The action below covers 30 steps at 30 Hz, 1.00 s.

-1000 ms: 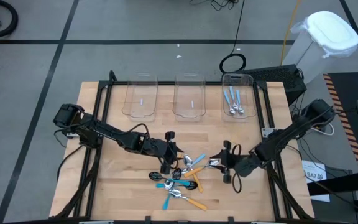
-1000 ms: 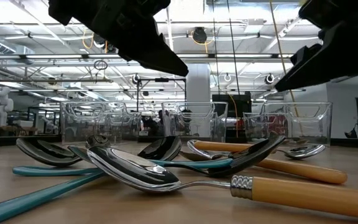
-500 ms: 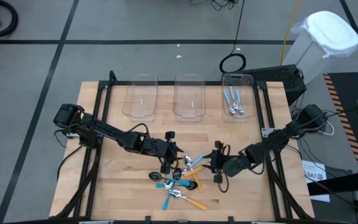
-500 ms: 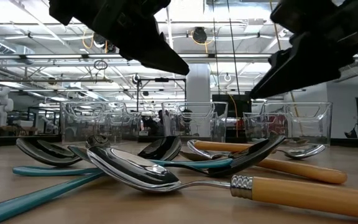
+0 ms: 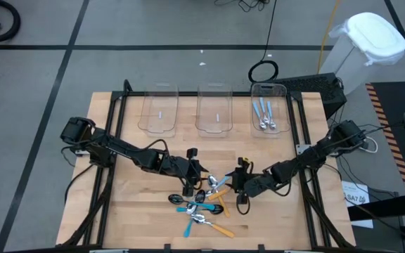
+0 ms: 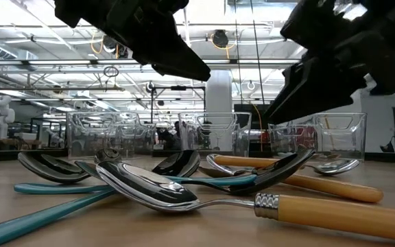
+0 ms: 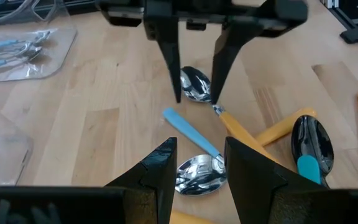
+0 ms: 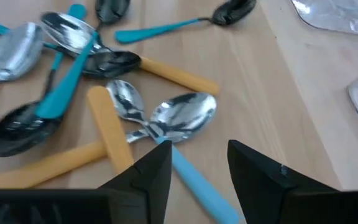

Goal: Sort silverware by color (type)
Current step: Put the light blue spoon into the right transparent bin

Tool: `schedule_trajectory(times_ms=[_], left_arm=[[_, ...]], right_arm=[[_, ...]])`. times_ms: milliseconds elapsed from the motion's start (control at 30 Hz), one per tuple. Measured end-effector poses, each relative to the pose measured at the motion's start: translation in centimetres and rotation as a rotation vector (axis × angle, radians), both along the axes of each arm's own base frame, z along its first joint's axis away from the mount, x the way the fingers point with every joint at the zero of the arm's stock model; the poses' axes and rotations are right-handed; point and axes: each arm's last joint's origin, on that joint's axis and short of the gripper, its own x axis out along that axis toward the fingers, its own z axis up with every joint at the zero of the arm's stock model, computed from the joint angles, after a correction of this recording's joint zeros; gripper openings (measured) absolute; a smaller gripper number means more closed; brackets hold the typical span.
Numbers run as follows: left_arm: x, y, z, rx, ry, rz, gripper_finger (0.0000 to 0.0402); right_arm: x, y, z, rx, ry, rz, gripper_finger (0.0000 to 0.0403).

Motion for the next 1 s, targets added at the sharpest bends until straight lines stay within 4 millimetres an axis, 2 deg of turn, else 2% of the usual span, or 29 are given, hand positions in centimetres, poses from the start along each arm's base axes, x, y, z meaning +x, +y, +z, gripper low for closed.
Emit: schedule_trajectory(times_ms=[533, 767, 1000], left_arm=[[0.1, 0.0, 0.2, -0.01, -0.027, 0.002, 0.0134], [0.1, 0.0, 0.2, -0.005, -0.027, -0.001, 0.0134], [0.2, 0.0, 0.3, -0.007, -0.033, -0.001, 0.0134]], right_arm=[[0.9, -1.6, -3.2, -0.008, 0.134, -0.017, 0.015], [1.3, -2.2, -3.5, 0.086, 0.186, 0.061, 0.015], [1.2, -2.8, -3.7, 0.105, 0.223, 0.048, 0.0138]])
